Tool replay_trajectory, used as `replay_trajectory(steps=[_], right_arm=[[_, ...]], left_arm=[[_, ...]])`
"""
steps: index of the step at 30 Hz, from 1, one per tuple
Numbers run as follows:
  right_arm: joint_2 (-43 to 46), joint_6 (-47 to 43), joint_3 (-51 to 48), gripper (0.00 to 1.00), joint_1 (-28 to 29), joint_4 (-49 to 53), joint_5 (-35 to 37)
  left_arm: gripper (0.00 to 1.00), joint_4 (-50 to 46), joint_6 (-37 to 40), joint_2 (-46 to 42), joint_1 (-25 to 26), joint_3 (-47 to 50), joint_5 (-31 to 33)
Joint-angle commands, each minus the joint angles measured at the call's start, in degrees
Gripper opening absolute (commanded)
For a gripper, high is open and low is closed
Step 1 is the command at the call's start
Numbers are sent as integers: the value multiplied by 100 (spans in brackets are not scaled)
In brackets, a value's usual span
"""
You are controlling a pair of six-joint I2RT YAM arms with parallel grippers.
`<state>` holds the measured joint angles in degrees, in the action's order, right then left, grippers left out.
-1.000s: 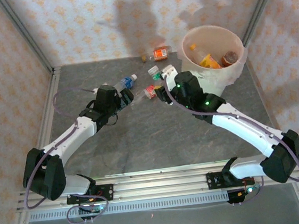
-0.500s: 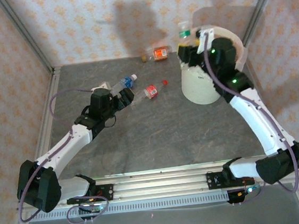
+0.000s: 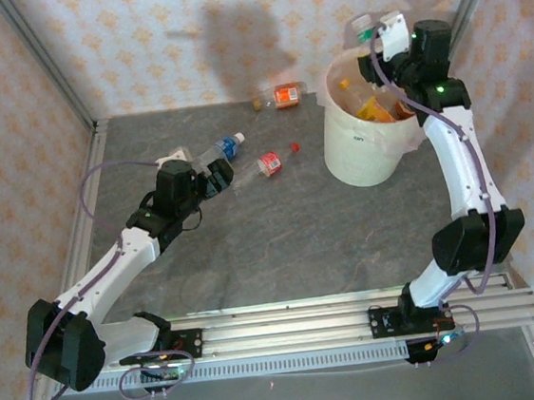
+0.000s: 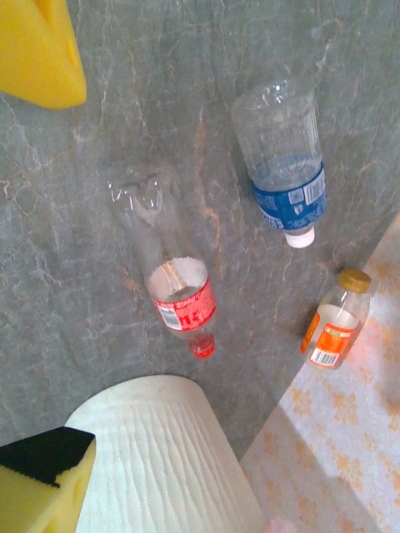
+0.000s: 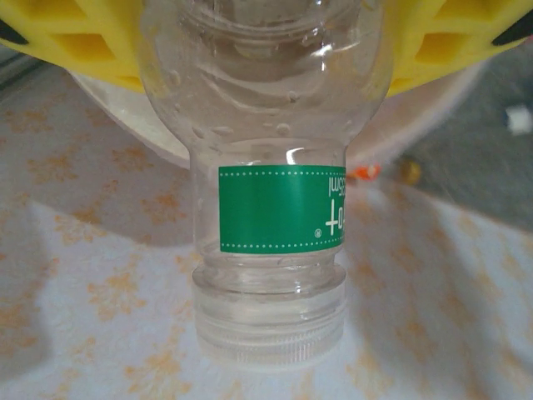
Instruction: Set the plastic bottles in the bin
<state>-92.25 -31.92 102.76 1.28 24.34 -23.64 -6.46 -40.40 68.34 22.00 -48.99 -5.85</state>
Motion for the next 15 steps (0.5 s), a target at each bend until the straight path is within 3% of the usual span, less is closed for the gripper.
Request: replay_trajectory(steps=[1, 6, 10, 15], right_arm=[[-149, -1488, -177, 44, -30, -354, 6], [-644, -2452, -73, 46, -50, -932, 533], [-962, -3105, 260, 50, -77, -564, 531], [-1214, -3836, 284, 76, -128, -727, 181]], left_arm=[[100, -264, 52, -149, -29, 99, 269], [100, -330, 6, -309, -30, 175, 428], [100, -511, 30, -385, -29, 136, 491], [100, -610, 41, -505, -29, 162, 600]])
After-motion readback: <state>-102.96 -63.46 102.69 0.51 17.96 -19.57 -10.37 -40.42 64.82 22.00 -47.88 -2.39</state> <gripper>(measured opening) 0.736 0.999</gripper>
